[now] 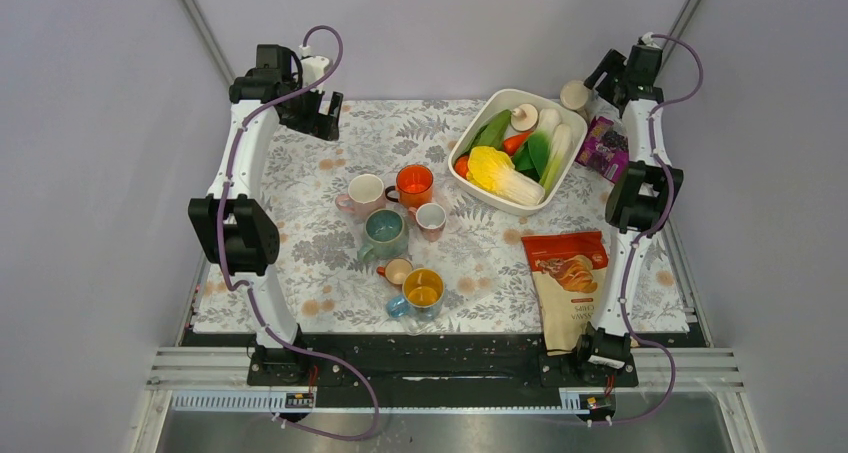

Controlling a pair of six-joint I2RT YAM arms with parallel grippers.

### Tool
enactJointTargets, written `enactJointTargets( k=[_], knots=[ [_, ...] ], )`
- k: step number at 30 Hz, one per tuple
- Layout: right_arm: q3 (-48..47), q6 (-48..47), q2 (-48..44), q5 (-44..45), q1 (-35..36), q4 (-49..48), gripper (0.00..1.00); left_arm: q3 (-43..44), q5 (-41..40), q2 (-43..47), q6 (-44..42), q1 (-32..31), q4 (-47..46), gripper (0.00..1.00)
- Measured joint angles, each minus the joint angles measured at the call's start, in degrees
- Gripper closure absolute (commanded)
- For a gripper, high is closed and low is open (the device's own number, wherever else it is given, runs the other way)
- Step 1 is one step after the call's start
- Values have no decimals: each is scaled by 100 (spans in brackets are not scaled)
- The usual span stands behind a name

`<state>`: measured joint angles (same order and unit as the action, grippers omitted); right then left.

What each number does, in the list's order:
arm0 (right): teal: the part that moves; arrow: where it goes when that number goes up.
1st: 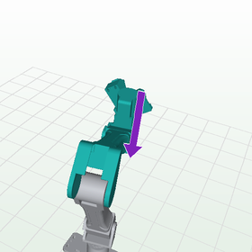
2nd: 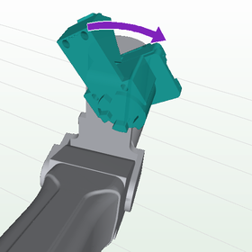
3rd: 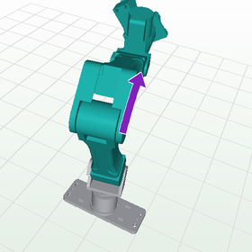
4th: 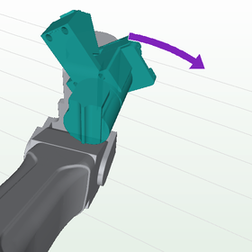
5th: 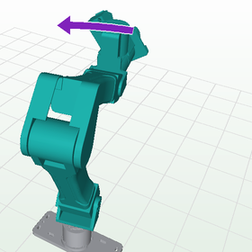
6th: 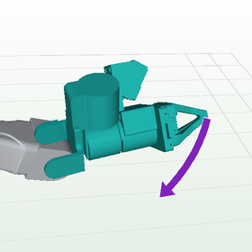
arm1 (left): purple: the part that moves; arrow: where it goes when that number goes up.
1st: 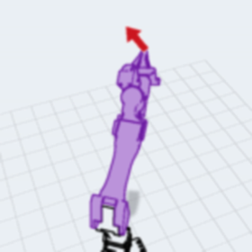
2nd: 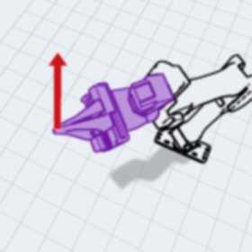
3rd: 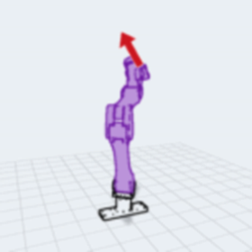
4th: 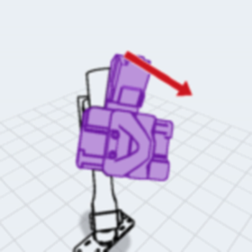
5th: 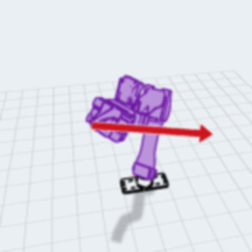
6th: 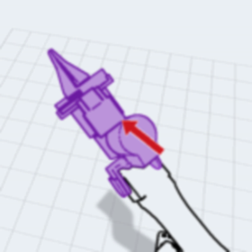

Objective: Turn the mug right side up

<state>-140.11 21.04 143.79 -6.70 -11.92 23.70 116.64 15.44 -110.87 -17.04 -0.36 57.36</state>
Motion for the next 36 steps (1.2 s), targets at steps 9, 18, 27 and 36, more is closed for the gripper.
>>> enactJointTargets(
  k=[9, 18, 27, 36],
  knots=[
    [459, -208, -39, -514, -101, -588, 7, 0, 31, 0, 7, 0, 0, 1],
    [1067, -977, -361, -48, 59, -378, 1, 0, 46, 0, 9, 0, 0, 1],
    [732, -3088, -378, 1976, 1156, -131, 1, 0, 48, 0, 9, 0, 0, 1],
    [262, -4754, -79, 3467, 1773, -378, 1, 2, 63, -50, 9, 0, 0, 1]
  ],
)
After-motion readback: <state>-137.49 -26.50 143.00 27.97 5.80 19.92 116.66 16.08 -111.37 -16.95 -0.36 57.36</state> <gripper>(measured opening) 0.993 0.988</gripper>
